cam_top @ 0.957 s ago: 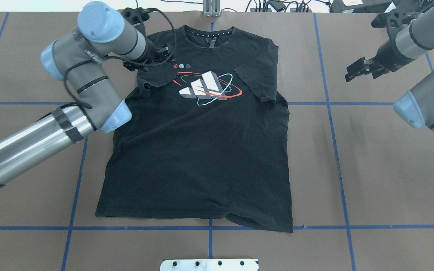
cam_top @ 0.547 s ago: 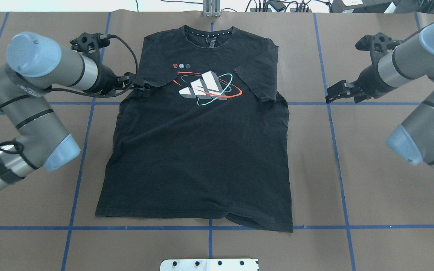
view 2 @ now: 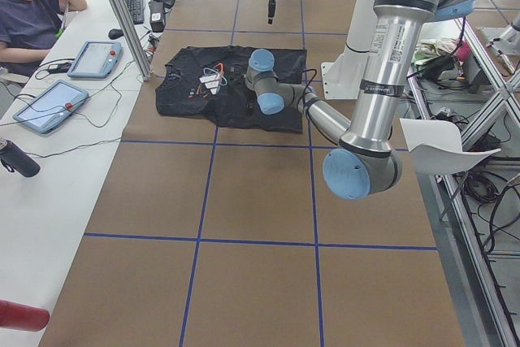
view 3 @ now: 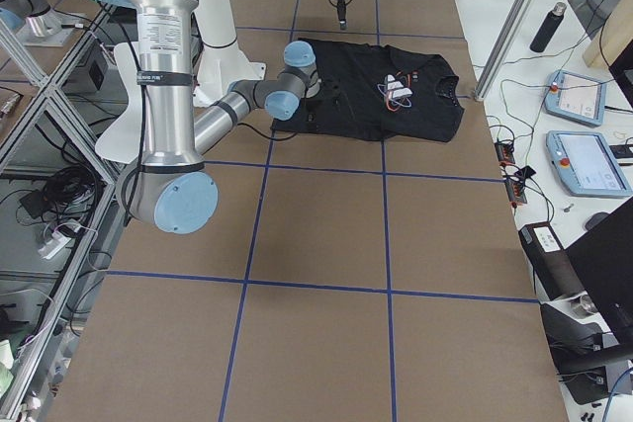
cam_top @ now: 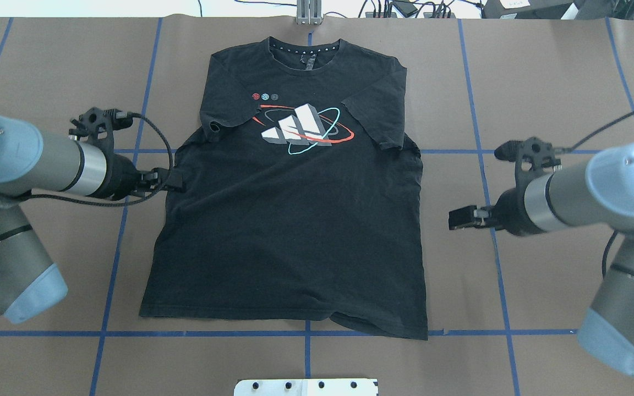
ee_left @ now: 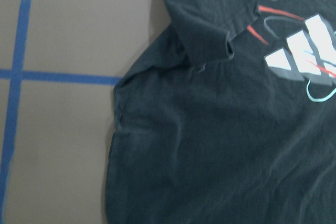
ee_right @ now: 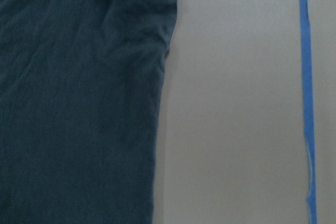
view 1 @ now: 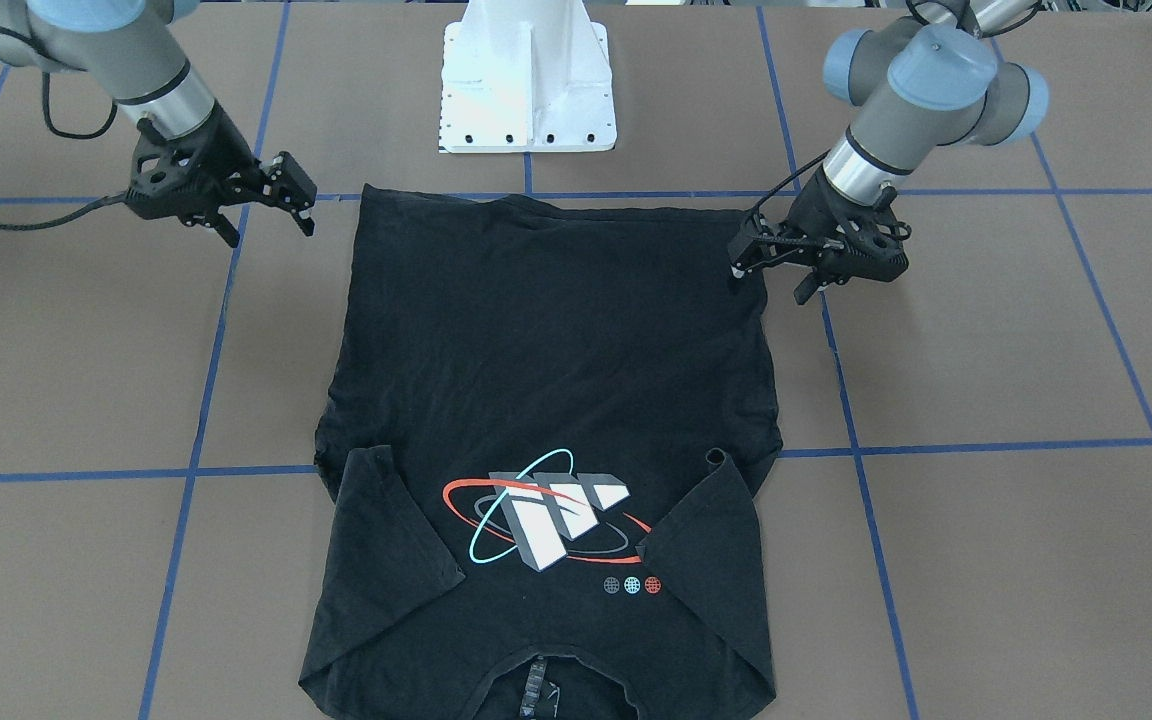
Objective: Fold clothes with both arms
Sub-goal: 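Move both grippers down to the shirt's hem corners nearest the robot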
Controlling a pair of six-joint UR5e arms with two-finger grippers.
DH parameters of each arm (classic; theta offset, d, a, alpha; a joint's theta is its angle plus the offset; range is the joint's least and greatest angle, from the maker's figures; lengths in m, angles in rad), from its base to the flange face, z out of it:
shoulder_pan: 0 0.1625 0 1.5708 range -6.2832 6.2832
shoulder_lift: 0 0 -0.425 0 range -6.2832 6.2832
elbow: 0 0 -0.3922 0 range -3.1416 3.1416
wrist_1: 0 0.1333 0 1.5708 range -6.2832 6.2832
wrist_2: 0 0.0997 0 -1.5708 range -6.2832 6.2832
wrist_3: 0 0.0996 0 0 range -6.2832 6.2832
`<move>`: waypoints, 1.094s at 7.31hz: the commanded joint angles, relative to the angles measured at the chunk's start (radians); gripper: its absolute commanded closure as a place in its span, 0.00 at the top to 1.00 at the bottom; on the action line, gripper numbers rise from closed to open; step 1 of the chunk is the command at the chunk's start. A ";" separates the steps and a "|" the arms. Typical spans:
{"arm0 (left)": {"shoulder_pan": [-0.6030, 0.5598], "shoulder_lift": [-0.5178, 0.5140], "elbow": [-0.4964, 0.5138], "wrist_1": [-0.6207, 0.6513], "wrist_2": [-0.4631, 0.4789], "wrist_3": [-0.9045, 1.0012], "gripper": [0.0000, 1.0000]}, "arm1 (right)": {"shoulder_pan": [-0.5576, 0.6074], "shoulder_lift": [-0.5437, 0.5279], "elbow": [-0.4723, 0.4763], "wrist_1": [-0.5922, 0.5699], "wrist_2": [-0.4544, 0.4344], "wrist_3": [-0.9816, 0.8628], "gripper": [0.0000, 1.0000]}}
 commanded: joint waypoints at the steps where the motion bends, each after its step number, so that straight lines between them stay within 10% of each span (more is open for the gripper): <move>1: 0.163 0.104 -0.097 -0.002 0.084 -0.103 1.00 | -0.228 -0.101 0.103 0.001 -0.191 0.152 1.00; 8: 0.328 0.169 -0.053 -0.051 0.140 -0.179 1.00 | -0.316 -0.110 0.111 0.002 -0.278 0.195 1.00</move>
